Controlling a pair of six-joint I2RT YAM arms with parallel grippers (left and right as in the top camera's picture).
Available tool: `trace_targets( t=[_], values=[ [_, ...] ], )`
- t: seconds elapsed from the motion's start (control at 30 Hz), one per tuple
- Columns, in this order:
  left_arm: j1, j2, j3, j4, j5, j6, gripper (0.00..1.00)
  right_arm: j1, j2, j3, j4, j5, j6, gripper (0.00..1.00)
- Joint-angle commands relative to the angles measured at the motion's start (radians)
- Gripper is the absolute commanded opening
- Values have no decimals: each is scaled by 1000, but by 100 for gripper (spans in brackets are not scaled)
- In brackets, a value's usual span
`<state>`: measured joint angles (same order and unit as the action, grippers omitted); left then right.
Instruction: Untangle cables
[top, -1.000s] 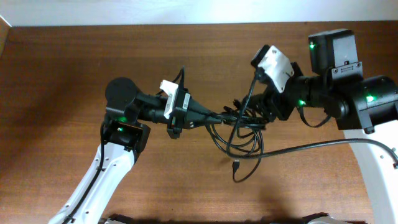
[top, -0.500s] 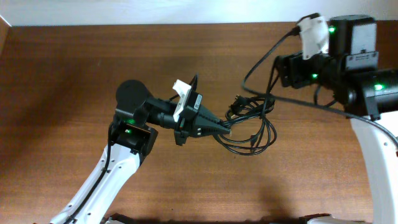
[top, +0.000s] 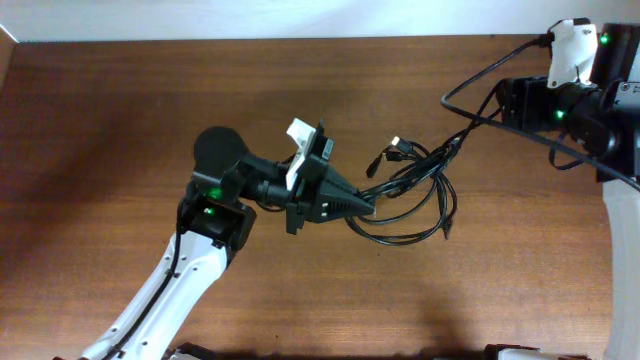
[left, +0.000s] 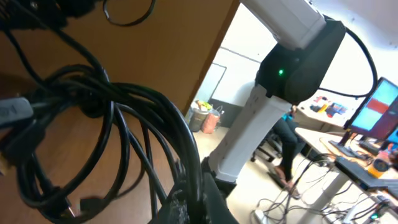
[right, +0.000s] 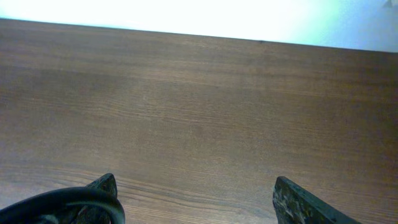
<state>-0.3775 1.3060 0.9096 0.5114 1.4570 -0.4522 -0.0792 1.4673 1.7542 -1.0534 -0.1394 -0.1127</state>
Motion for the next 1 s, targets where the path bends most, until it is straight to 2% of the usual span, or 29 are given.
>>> trace_targets(
  t=[0.0,0.1,0.17,0.33,0.63,0.7,0.87,0.97],
  values=[
    [-18,-8,4,-42,116,-11,0,-40,15,14,22,92,22,78],
    [-18,-8,4,-60,116,-10,0,-40,15,14,13,45,25,83],
    [-18,-8,4,-60,116,-10,0,-40,15,14,11,-58,24,92],
    [-81,-8,4,-57,45,-3,0,-39,15,14,-6,-236,24,94],
    [-218,-8,4,-13,-172,-9,0,-39,21,13,-88,-243,13,98],
    [-231,-8,4,18,-239,-82,0,-39,31,13,-116,-242,12,99],
    [-223,-8,4,19,-443,-381,0,-39,76,13,-192,-242,9,99],
    [-193,-8,4,18,-475,-531,0,-39,91,13,-214,-242,8,99]
  ],
)
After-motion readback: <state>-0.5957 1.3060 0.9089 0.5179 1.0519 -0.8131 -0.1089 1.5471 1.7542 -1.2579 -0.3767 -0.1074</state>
